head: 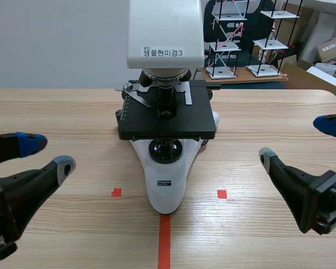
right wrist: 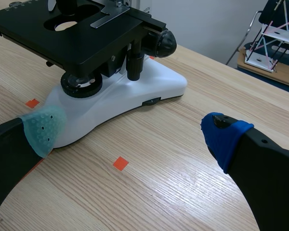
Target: Point at the diaphragm
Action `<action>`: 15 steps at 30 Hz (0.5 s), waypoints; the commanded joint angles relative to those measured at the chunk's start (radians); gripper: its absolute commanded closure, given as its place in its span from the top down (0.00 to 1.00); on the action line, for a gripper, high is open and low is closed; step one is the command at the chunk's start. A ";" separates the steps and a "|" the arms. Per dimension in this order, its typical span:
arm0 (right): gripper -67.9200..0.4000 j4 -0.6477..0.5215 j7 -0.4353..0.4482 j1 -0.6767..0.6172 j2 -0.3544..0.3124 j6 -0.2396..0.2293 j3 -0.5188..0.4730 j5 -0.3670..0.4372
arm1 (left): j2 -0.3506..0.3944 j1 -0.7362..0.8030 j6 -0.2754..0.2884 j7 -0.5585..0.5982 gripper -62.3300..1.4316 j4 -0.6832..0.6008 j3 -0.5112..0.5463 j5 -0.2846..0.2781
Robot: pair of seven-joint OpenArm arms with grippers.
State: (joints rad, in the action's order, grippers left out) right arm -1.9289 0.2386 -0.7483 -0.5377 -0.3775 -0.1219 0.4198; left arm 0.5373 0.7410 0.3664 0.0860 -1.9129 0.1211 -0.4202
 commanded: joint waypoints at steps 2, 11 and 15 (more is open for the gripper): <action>0.91 -0.001 0.019 0.006 -0.002 0.004 -0.002 0.011 | -0.005 0.040 -0.005 0.034 0.19 -0.012 0.003 -0.006; 0.91 -0.001 0.019 0.006 -0.002 0.004 -0.002 0.011 | -0.004 0.100 0.018 0.426 0.05 0.168 -0.027 0.129; 0.91 -0.001 0.019 0.006 -0.002 0.004 -0.002 0.011 | -0.001 0.036 0.010 0.588 0.05 0.330 -0.092 0.231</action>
State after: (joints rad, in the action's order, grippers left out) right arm -1.9289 0.2386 -0.7483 -0.5377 -0.3775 -0.1219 0.4198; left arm 0.5373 0.8032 0.3801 0.6495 -1.5795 0.0433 -0.1871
